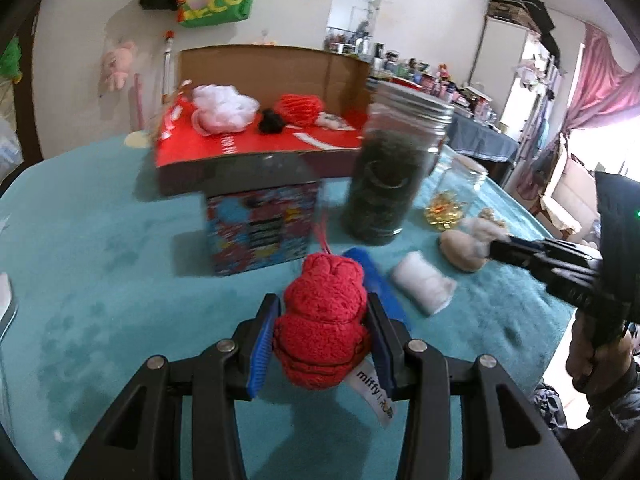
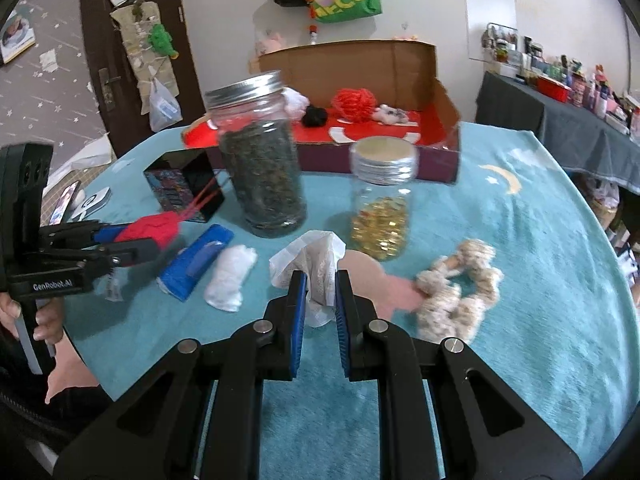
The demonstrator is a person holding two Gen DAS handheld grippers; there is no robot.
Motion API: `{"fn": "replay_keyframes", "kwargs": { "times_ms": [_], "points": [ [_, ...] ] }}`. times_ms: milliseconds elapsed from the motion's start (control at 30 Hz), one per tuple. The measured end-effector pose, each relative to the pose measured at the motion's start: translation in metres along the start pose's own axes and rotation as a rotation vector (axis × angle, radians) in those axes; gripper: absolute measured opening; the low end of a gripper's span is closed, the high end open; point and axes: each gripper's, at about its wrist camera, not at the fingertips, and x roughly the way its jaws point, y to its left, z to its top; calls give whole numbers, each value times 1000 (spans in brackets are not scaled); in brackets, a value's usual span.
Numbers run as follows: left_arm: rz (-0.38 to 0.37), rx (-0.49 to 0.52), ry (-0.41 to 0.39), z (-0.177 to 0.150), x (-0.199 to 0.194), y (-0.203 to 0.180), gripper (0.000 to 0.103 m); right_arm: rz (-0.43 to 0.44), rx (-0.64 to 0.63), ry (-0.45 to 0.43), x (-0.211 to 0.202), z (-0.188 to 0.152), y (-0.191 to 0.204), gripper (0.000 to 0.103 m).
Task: Organize soft objects
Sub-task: 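Lift the red bunny with the left tool while the right tool carries the white cloth toward the box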
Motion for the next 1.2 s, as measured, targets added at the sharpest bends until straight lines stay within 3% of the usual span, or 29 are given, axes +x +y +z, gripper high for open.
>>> {"fn": "replay_keyframes", "kwargs": {
  "times_ms": [400, 600, 933, 1200],
  "points": [
    [145, -109, 15, -1, -14, 62, 45, -58, 79, 18, -7, 2, -36, 14],
    [181, -82, 26, 15, -9, 77, 45, -90, 99, 46, -3, 11, -49, 14],
    [131, 32, 54, 49, 4, 91, 45, -105, 135, 108, 11, 32, -77, 14],
    [72, 87, 54, 71, 17, 104, 45, -34, 155, 137, 29, 51, -98, 14]
  ]
}}
